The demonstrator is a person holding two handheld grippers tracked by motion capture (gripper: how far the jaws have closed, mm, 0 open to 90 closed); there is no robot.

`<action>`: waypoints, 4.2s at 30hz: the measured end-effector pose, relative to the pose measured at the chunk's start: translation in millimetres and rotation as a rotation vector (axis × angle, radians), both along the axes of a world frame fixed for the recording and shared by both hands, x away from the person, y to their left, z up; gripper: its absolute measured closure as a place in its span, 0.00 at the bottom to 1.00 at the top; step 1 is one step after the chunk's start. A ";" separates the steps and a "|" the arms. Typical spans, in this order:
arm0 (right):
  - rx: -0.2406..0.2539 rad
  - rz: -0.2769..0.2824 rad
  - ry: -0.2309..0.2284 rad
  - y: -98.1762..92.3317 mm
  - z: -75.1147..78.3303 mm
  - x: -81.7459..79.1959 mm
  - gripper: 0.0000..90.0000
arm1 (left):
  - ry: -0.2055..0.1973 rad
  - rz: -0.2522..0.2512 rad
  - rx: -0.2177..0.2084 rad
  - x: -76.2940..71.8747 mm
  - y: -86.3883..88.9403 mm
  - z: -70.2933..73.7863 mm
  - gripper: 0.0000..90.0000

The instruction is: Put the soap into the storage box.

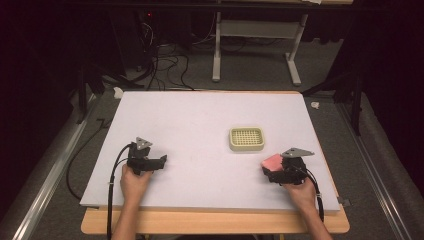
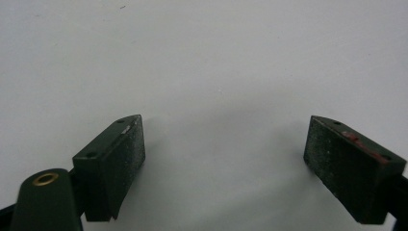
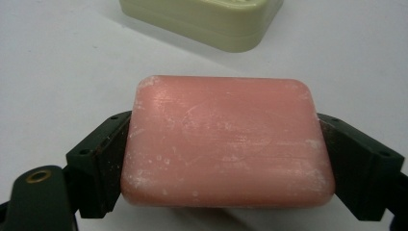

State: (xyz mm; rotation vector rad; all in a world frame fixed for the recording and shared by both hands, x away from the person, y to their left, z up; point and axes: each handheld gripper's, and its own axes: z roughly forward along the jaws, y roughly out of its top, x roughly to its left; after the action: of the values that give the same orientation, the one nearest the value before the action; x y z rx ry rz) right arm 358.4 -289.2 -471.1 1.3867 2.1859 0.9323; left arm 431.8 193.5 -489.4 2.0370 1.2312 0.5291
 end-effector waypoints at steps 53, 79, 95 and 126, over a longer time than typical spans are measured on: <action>0.054 0.046 0.040 56.9 48.6 49.9 0.15 | 0.001 0.000 -0.001 0.1 0.2 0.0 0.17; 0.040 -0.063 0.136 72.2 44.0 92.3 0.15 | 0.001 -0.001 -0.002 0.2 0.2 0.0 0.17; 0.026 -0.125 0.164 73.9 33.8 107.5 0.15 | -0.001 0.000 -0.001 0.2 0.1 -0.1 0.17; -0.038 -0.249 0.195 103.8 27.5 134.1 0.15 | -0.001 -0.001 -0.002 0.1 0.0 -0.2 0.17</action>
State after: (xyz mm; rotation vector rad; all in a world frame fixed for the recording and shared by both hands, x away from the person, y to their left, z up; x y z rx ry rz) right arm 492.5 -185.4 -443.6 1.7461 2.0877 0.6879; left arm 431.9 193.5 -489.6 2.0351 1.2293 0.5284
